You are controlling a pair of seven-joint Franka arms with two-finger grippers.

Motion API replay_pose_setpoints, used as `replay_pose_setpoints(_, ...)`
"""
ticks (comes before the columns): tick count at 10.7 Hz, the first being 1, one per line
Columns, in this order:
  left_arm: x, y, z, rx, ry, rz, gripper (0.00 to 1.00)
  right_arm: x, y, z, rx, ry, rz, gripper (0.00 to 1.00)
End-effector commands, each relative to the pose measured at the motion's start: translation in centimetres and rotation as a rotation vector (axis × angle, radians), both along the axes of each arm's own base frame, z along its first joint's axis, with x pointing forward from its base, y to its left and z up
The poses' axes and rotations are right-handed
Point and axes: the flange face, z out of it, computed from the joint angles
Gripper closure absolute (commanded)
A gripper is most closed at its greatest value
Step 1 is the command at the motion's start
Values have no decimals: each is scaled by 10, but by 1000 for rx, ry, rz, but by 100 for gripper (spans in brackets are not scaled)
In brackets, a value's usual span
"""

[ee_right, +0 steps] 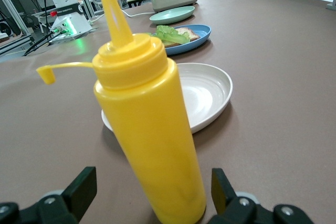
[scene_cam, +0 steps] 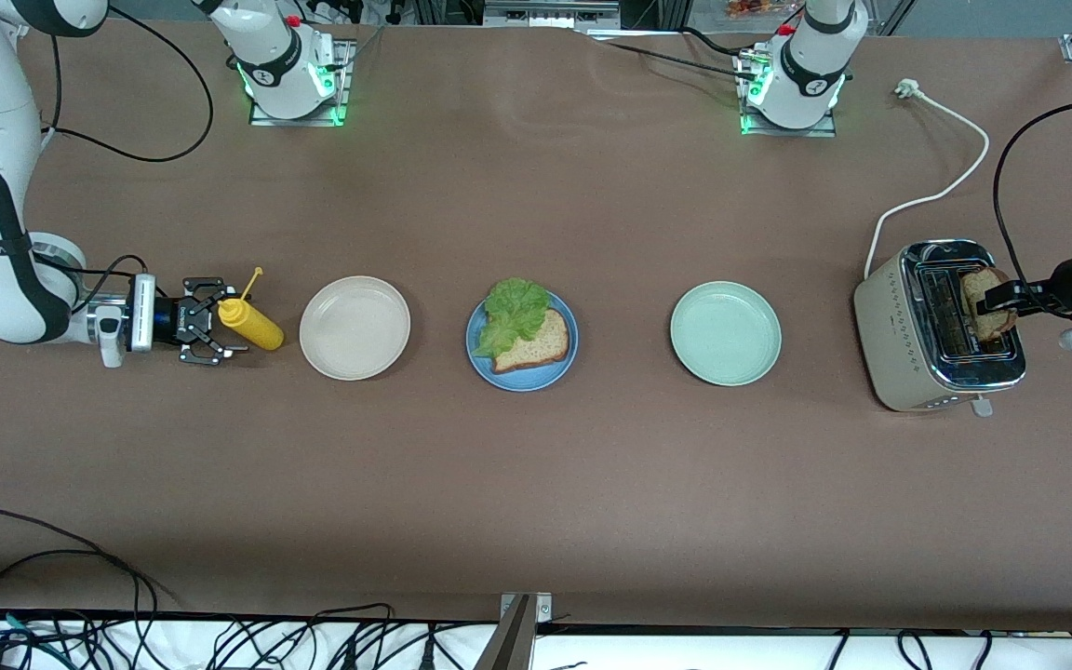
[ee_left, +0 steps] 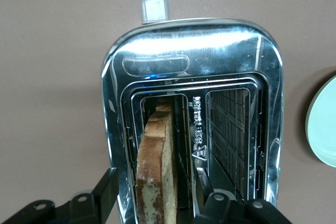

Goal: Make sandwich in blue plate with both arms
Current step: 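Grasp the yellow bottle with the right gripper and lift it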

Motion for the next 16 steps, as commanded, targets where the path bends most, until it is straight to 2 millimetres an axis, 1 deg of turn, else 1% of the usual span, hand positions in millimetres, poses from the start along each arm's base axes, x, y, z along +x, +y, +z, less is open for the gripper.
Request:
replay_pose_setpoints(1,1,-3,10,-24,-31,-5,42,8,11,-1,56,-24,-9,11)
replay_pose_setpoints(2,1,-3,15,-23,-40,-6,59,14,17,3,67,-37,-8,22)
replay_pose_setpoints(3,3,-5,19,-21,-47,-8,72,15,18,2,69,-36,-8,42)
replay_pose_setpoints(4,4,-7,23,-21,-55,-13,77,14,19,1,70,-25,-11,62)
replay_pose_setpoints(5,4,-8,22,-21,-53,-14,74,14,19,1,68,-6,-20,70)
replay_pose_setpoints(6,3,-8,21,-23,-49,-14,30,16,20,1,54,2,-19,77)
replay_pose_setpoints(7,2,-7,23,-19,-52,-15,5,22,24,6,35,15,-11,79)
replay_pose_setpoints(8,0,-5,38,-15,-73,-13,4,28,29,10,10,27,12,81)
replay_pose_setpoints(9,-2,-6,52,-12,-97,-18,4,35,29,17,-34,67,30,84)
replay_pose_setpoints(10,-4,-8,72,-10,-132,-28,4,40,29,24,-106,127,73,84)
replay_pose_setpoints(11,-4,-14,89,-7,-162,-41,4,44,29,30,-171,185,96,84)
replay_pose_setpoints(12,-3,-23,106,-7,-194,-57,4,46,37,36,-214,259,108,84)
replay_pose_setpoints(13,-5,-28,113,-8,-206,-63,4,53,47,49,-250,306,139,85)
replay_pose_setpoints(14,-7,-27,119,-3,-214,-61,4,62,64,62,-313,336,189,85)
replay_pose_setpoints(15,-9,-29,127,18,-221,-76,4,71,73,77,-377,365,210,87)
replay_pose_setpoints(16,-6,-43,134,27,-230,-108,3,80,79,94,-430,404,192,88)
